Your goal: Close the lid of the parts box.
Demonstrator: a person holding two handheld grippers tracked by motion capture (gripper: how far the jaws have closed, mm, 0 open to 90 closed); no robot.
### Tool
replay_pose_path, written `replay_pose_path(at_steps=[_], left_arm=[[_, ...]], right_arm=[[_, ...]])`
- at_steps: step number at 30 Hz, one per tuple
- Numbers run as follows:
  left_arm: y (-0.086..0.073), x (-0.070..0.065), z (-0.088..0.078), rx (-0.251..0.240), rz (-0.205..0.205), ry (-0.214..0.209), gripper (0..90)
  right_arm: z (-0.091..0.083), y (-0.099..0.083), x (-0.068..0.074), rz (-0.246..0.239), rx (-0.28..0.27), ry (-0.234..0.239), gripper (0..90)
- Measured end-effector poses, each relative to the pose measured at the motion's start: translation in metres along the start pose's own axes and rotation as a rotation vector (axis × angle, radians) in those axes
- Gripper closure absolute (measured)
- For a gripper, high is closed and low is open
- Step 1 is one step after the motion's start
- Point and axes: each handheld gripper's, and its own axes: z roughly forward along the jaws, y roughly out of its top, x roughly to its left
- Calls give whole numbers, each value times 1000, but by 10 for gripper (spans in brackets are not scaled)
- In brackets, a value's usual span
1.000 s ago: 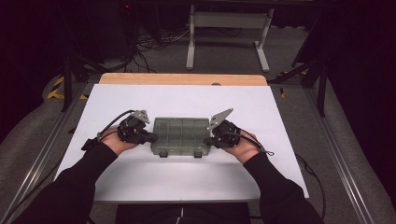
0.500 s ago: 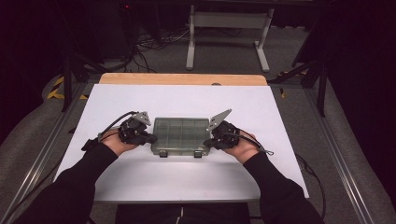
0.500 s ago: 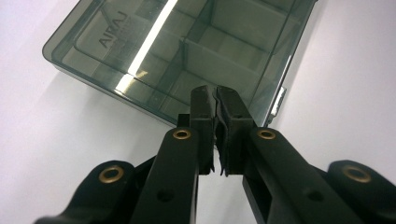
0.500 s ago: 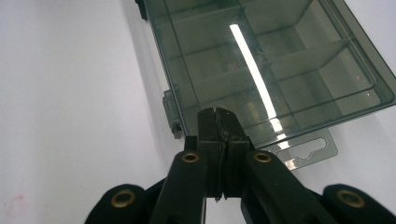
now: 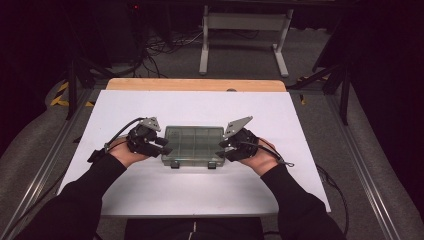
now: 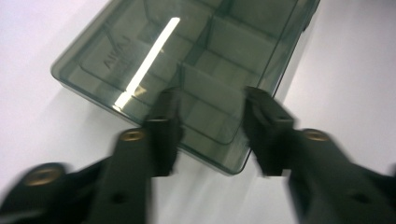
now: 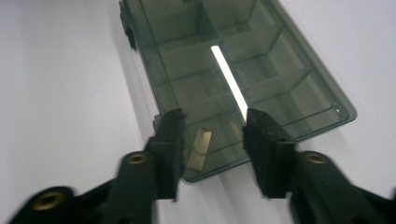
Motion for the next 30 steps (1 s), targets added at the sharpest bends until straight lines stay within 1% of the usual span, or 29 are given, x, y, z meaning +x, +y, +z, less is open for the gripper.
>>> replay_pose_path(at_steps=[1,3,5,6,8,9,11,12,13,14,15,18,22,25,28,30], left_arm=[[0,0,-1,-11,2,2,444],[-1,-1,-5,-51,6,7,343],[-2,-2,-9,-82,-6,1,265],[-2,-3,-11,-89,-14,-1,208],[-2,-4,-14,-107,-25,-7,163],[-3,-5,-17,-126,-30,-10,146],[-5,-6,-21,-159,-40,-8,99],[-5,-6,-23,-172,-41,-7,83],[-6,-7,-26,-189,-37,1,68],[-6,-7,-29,-197,-30,11,46],[-7,-9,-31,-209,-27,19,35],[-11,-13,-38,-276,-16,44,20],[-18,-16,-46,-346,-19,62,13],[-25,-18,-50,-381,-15,67,13],[-32,-21,-52,-406,-5,88,13],[-37,-23,-54,-432,-2,92,13]], right_arm=[[-2,0,0,12,-17,-1,492],[-5,1,-1,28,-49,0,431],[-8,2,-1,40,-79,0,375],[-10,3,-1,42,-97,0,341],[-13,3,-1,42,-122,-1,306],[-15,4,0,43,-132,-2,281],[-18,5,0,47,-164,-12,202],[-19,5,1,46,-176,-18,171],[-20,5,1,42,-181,-22,147],[-22,5,2,39,-192,-31,118],[-23,5,3,38,-200,-39,93],[-28,4,4,40,-232,-55,55],[-36,1,6,37,-285,-75,27],[-41,-3,8,33,-324,-84,21],[-46,-9,10,26,-368,-93,16],[-49,-12,11,26,-389,-102,10]])
